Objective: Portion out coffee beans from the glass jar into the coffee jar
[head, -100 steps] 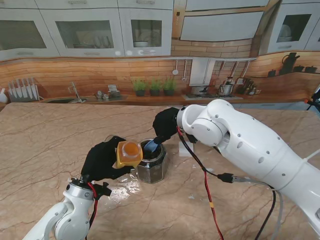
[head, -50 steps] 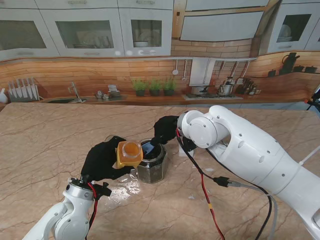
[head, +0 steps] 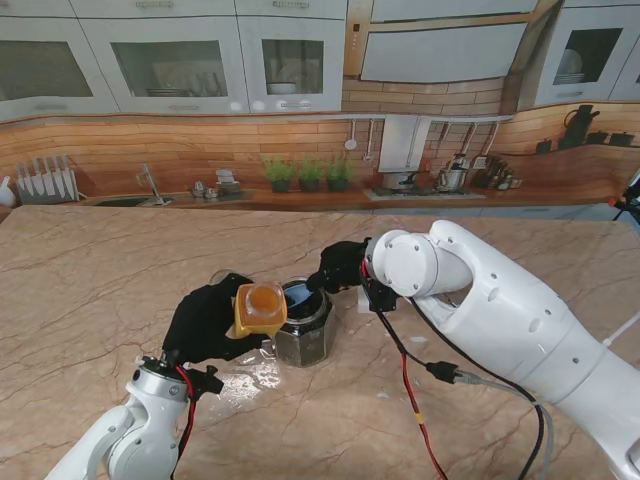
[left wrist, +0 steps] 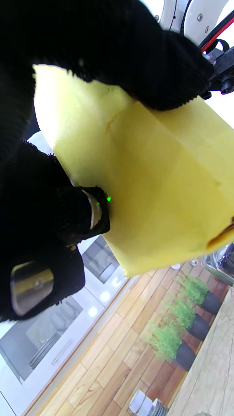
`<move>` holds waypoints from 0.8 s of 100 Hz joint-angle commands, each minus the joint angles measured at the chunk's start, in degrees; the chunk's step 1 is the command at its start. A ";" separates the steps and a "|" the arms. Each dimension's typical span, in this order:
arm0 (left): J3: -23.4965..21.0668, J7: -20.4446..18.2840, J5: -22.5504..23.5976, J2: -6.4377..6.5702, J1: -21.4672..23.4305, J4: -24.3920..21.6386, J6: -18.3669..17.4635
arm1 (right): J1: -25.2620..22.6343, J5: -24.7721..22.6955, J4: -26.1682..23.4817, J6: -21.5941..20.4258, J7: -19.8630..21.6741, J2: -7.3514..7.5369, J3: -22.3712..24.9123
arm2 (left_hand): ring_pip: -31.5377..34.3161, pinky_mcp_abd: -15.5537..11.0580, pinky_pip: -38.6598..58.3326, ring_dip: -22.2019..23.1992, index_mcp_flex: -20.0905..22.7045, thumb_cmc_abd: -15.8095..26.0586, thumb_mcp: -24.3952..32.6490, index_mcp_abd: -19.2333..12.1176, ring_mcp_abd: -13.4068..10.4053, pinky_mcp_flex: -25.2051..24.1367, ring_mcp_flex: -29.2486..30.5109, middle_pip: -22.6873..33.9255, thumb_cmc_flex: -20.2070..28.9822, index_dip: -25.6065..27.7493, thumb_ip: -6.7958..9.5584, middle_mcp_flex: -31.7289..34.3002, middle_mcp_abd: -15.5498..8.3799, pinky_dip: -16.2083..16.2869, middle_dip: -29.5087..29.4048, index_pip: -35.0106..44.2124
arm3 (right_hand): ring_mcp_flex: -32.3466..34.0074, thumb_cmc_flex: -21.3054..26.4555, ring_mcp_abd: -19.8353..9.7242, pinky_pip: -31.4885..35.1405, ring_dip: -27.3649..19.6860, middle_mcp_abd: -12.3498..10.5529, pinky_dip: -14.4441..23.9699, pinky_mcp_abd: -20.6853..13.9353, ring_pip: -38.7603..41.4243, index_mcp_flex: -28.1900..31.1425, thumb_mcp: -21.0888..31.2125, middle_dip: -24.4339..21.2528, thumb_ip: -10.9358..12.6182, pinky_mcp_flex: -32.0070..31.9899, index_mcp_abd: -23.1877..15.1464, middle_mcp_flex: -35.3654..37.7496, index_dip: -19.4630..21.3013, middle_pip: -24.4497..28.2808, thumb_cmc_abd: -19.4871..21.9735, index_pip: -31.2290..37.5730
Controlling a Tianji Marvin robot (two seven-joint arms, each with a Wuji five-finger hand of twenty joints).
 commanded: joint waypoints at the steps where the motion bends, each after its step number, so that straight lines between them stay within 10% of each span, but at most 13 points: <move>1: 0.14 -0.24 -0.11 -0.07 0.42 -0.47 0.10 | -0.64 0.76 -0.28 0.93 0.01 -0.11 0.21 | -3.76 -6.86 9.36 0.51 3.60 12.05 13.17 -16.05 3.39 -1.41 -0.33 6.04 11.06 4.47 8.63 6.34 -7.69 -0.56 4.41 13.67 | -0.24 1.93 -3.99 14.80 -0.23 3.89 -0.36 -1.52 3.99 2.00 0.70 0.44 -0.19 1.78 -2.08 4.20 0.14 3.31 1.27 2.10; 80: 1.18 -2.70 -1.77 0.05 -0.87 0.59 3.16 | -11.50 7.83 -4.20 6.06 -4.49 -0.75 12.03 | -3.70 -7.14 9.37 0.46 3.86 11.78 13.54 -16.27 3.15 -1.40 -0.33 6.03 10.95 4.39 8.72 6.60 -7.73 -0.49 4.47 13.66 | -0.38 4.03 -1.22 14.74 -0.63 5.96 -0.49 1.86 4.22 2.14 0.19 0.14 -1.45 1.57 0.25 4.22 -0.49 3.09 0.61 2.05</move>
